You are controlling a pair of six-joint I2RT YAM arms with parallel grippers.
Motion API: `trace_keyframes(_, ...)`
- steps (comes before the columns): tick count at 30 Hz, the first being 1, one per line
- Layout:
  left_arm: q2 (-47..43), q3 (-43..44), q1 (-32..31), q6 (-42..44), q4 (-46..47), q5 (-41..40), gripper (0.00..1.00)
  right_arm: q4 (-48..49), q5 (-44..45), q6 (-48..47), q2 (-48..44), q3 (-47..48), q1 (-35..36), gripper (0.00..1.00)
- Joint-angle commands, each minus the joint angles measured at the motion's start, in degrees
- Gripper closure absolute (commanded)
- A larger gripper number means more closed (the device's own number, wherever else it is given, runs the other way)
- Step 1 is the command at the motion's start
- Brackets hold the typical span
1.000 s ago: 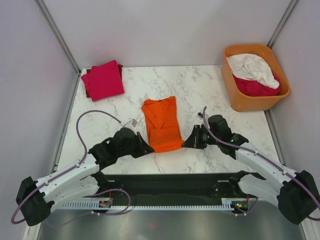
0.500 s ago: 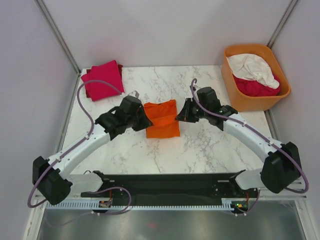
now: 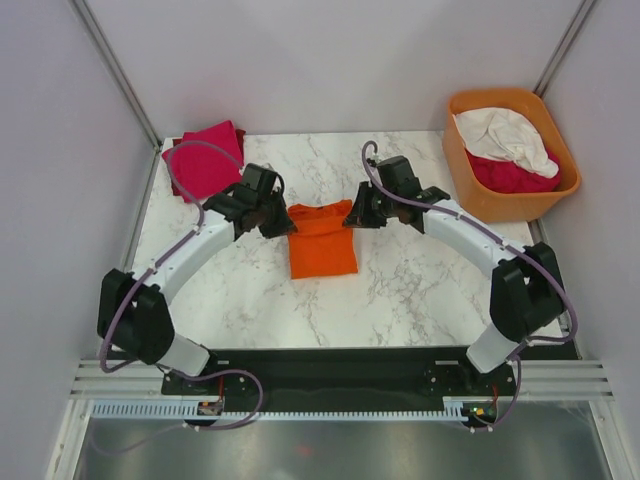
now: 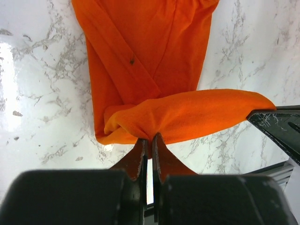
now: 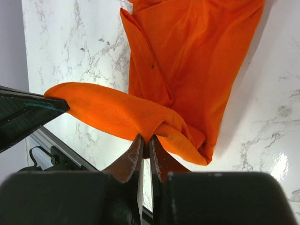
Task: Fold and stack the t-shirts
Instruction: Fold the tshirt
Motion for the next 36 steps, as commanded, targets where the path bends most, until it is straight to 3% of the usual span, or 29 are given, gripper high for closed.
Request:
trace_keyframes(1,4.18,5.41,1.71,5.11,0.96,2.91,0.98,0.14,0.84,-1.36,2.36,4.42,-1.22,1.00)
trace_keyframes(6,15.14,12.27,3.82,6.18,1.58,4.59,0.98,0.40,1.36,-1.37,10.88,9.25,-2.54,1.00)
trace_keyframes(7,17.78,15.41,4.61,6.61,1.67,4.86,0.98,0.40,1.19,-1.28,12.81,12.14,-3.32,0.98)
trace_keyframes(8,20.25,17.36,5.22,6.97,1.76,4.77,0.98,0.92,1.54,-1.10,17.18,13.91,-3.59,0.85)
trace_keyframes(9,22.80,19.29,6.01,6.80,1.67,3.90,0.86,1.02,2.58,-0.32,19.92,16.10,-4.12,0.61)
trace_keyframes(10,29.09,23.84,8.19,6.36,2.46,4.94,0.70,0.67,5.03,0.47,22.65,21.08,-5.60,0.14)
trace_keyframes(11,32.19,26.93,9.43,6.88,2.29,7.12,0.01,0.58,4.62,0.92,27.89,23.74,-6.49,0.02)
trace_keyframes(13,39.05,34.65,12.77,6.01,0.62,12.40,0.00,-1.60,6.71,1.45,31.36,32.00,-8.42,0.02)
trace_keyframes(15,39.26,36.44,13.58,5.74,0.44,12.69,0.00,-2.50,9.70,1.10,30.33,33.69,-9.13,0.02)
trace_keyframes(19,31.89,32.43,13.84,6.00,0.53,8.21,0.00,-0.40,13.06,-3.63,23.57,31.16,-8.61,0.02)
trace_keyframes(22,25.12,27.16,13.32,6.26,0.88,4.43,0.08,3.63,9.38,-4.61,18.73,25.12,-7.91,0.04)
trace_keyframes(24,20.55,23.90,12.62,6.70,4.02,4.50,0.20,8.20,1.69,-4.09,15.56,20.63,-7.64,0.18)
trace_keyframes(25,19.58,20.49,11.83,7.58,6.22,5.99,0.21,11.10,-2.20,-2.87,14.95,15.82,-7.55,0.35)
trace_keyframes(27,17.82,17.04,11.47,7.85,10.53,13.42,0.30,19.62,-8.71,2.05,15.63,12.09,-7.55,0.57)
trace_keyframes(28,17.99,13.98,11.47,7.15,15.42,16.17,0.30,23.13,-13.96,3.28,16.69,10.86,-7.64,0.76)
trace_keyframes(30,19.99,12.29,11.47,5.92,18.27,21.44,0.30,24.48,-16.55,6.70,21.34,11.19,-7.64,0.96)
trace_keyframes(36,25.45,6.66,11.47,3.37,28.38,29.63,0.29,32.29,-22.27,12.87,30.66,9.45,-8.25,1.00)
